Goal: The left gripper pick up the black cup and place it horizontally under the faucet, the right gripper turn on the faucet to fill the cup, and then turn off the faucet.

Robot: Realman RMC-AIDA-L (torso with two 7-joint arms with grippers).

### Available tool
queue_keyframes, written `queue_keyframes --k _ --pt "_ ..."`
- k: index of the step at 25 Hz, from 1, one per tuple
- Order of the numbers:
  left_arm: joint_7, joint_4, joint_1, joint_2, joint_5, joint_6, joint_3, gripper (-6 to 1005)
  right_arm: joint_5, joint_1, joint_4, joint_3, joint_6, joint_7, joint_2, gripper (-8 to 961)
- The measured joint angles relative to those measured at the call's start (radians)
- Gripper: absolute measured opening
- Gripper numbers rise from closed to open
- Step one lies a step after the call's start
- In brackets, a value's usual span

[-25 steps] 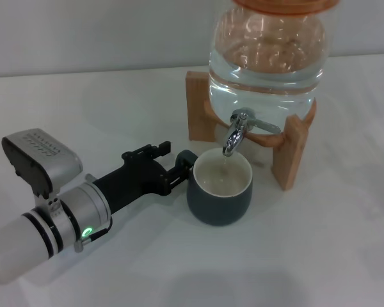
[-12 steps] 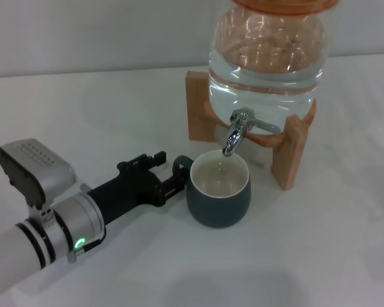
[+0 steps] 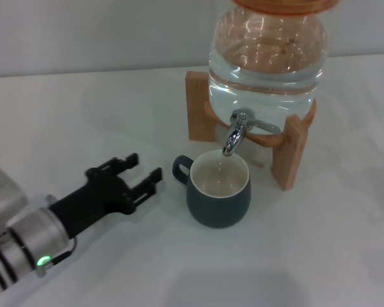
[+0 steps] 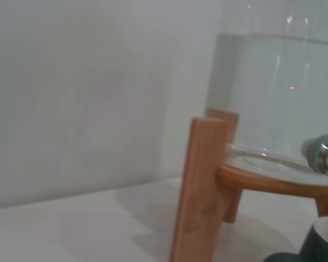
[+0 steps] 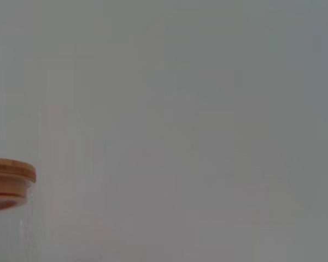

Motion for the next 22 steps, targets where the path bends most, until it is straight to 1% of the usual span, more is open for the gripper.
queue_keyframes --k 6,7,8,11,14,15,16,17,19,21,22 --pt "-0.072 0.108 0.086 0.003 0.000 -0.091 0.001 615 -0.010 -0.016 -0.009 -0.005 0.011 0.009 -0.002 825" --pt "-0.082 0.137 0.114 0.004 -0.001 -0.124 0.001 615 -0.012 -0.026 -0.024 -0.013 0.013 0.030 -0.003 825" --pt "-0.082 0.137 0.114 0.004 -0.001 -0.124 0.001 614 -0.012 -0.026 -0.024 -0.013 0.013 0.030 -0.003 825" --pt "-0.086 0.160 0.149 0.004 -0.023 -0.143 -0.004 613 -0.032 -0.043 -0.068 -0.025 0.015 0.066 -0.004 825" --pt "-0.092 0.164 0.176 0.005 -0.084 -0.144 -0.005 613 -0.106 -0.062 -0.155 -0.029 0.030 0.142 -0.005 825" --pt "-0.092 0.164 0.185 0.006 -0.114 -0.143 -0.006 613 -0.142 -0.066 -0.193 -0.029 0.039 0.182 -0.005 825" --pt "-0.093 0.172 0.205 0.006 -0.180 -0.140 -0.006 613 -0.183 -0.068 -0.231 -0.029 0.050 0.225 -0.005 825" --pt "-0.093 0.172 0.205 0.006 -0.180 -0.140 -0.006 613 -0.223 -0.070 -0.275 -0.029 0.064 0.271 -0.005 825" --pt "-0.093 0.190 0.225 0.006 -0.245 -0.140 -0.006 613 -0.289 -0.070 -0.355 -0.030 0.095 0.354 -0.005 825" --pt "-0.095 0.205 0.241 0.006 -0.302 -0.141 -0.006 613 -0.344 -0.066 -0.432 -0.051 0.129 0.440 -0.003 825" --pt "-0.097 0.210 0.246 0.006 -0.329 -0.142 -0.006 612 -0.368 -0.061 -0.489 -0.099 0.145 0.504 -0.003 825"
